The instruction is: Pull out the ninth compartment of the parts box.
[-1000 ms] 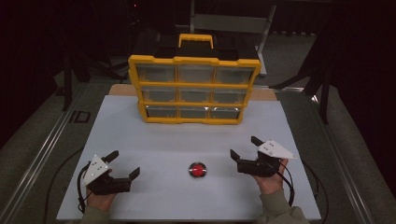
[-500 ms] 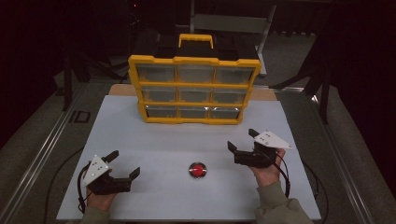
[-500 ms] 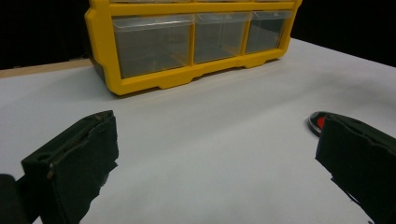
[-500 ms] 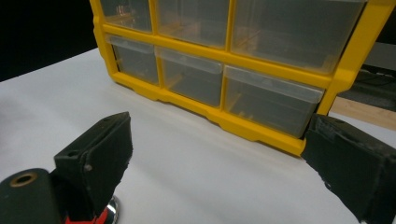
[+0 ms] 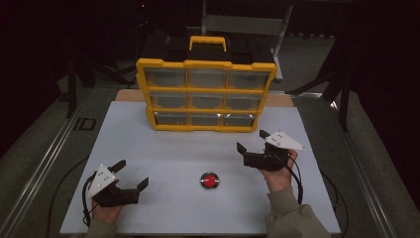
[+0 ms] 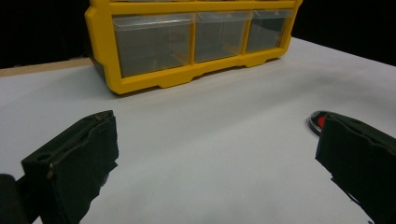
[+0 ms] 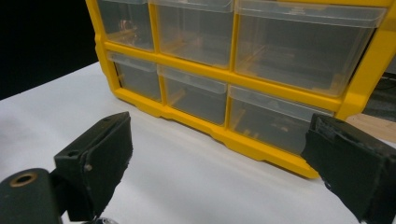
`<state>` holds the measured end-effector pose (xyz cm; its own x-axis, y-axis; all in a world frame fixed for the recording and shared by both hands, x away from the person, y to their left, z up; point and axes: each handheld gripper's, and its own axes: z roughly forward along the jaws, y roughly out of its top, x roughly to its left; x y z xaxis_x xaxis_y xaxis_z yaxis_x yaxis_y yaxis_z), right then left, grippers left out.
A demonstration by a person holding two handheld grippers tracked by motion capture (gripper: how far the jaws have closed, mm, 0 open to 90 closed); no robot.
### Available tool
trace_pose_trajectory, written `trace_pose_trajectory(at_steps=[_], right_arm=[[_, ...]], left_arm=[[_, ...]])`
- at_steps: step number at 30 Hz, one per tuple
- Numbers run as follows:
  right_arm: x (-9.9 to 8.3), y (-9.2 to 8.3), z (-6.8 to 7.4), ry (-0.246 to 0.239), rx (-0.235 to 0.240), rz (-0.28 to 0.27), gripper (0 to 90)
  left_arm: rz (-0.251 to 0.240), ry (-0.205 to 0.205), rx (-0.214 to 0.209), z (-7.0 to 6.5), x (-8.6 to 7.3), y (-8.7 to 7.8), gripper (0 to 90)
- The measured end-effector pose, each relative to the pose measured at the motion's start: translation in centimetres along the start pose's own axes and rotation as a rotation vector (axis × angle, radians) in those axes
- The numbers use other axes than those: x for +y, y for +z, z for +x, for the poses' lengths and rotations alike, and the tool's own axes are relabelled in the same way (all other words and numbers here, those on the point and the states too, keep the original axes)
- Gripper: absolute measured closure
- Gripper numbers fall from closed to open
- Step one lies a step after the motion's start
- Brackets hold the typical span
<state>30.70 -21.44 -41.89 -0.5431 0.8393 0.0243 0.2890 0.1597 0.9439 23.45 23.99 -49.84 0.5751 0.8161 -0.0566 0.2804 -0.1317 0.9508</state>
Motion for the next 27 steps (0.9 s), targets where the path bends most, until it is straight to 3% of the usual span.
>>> trace_pose_trajectory(at_steps=[27], right_arm=[[3.2, 2.3, -0.9, -0.003, -0.026, 0.015, 7.7]], left_arm=[[0.0, 0.001, 0.004, 0.1, 0.0, 0.0, 0.0]])
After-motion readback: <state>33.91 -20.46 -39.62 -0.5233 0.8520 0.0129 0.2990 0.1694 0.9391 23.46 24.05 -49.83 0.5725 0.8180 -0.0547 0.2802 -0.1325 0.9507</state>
